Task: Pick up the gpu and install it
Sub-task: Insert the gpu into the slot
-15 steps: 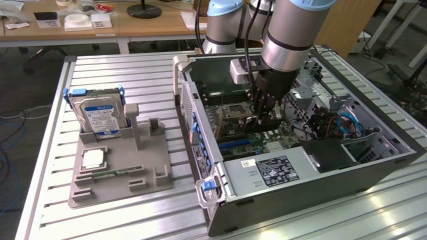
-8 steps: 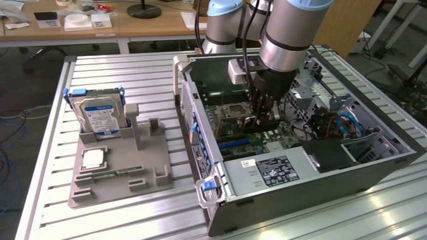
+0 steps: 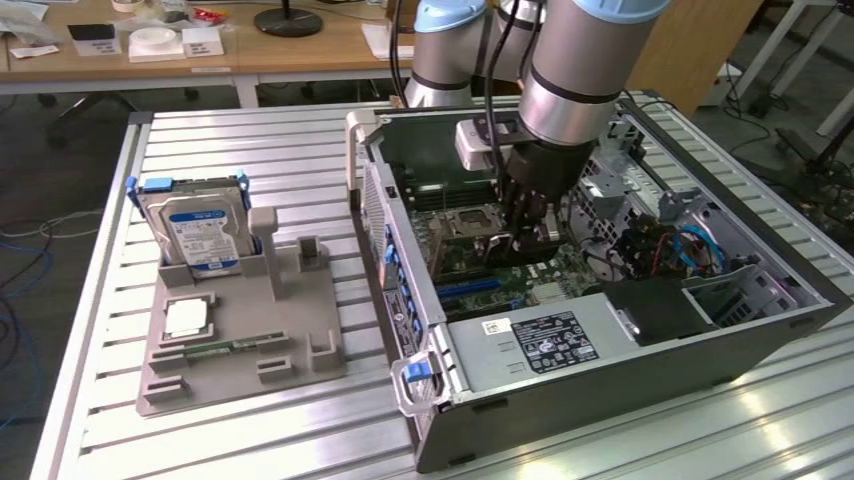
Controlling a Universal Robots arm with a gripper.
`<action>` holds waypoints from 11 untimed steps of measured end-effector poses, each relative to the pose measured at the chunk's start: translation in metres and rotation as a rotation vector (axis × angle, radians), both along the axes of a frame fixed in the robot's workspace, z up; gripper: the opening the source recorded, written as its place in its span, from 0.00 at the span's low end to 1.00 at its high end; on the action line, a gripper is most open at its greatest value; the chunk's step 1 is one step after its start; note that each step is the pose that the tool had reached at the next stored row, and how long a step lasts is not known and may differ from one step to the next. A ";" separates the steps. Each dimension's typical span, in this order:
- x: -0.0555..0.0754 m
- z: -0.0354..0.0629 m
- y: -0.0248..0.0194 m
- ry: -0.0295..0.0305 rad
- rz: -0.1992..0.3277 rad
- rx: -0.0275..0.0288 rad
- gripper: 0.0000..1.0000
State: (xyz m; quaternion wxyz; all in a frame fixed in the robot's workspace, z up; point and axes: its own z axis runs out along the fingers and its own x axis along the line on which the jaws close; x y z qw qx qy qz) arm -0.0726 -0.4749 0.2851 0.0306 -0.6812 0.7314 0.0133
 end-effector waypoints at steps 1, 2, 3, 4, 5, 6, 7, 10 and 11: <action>-0.001 0.0000 0.0000 0.0000 0.000 0.0000 0.27; -0.001 0.0000 0.0000 0.0000 0.000 0.0000 0.27; -0.001 0.0000 0.0000 0.0000 0.000 0.0000 0.27; -0.002 0.0000 0.0000 0.0000 0.000 0.0000 0.27; -0.002 -0.0001 -0.0001 -0.0001 0.000 0.0001 0.27; -0.002 -0.0003 -0.0002 0.0000 0.000 0.0001 0.27; -0.002 -0.0007 -0.0002 -0.0001 0.000 0.0001 0.27; -0.003 -0.0019 -0.0002 0.0001 0.000 -0.0002 0.27; -0.003 -0.0019 -0.0002 0.0002 0.000 -0.0003 0.27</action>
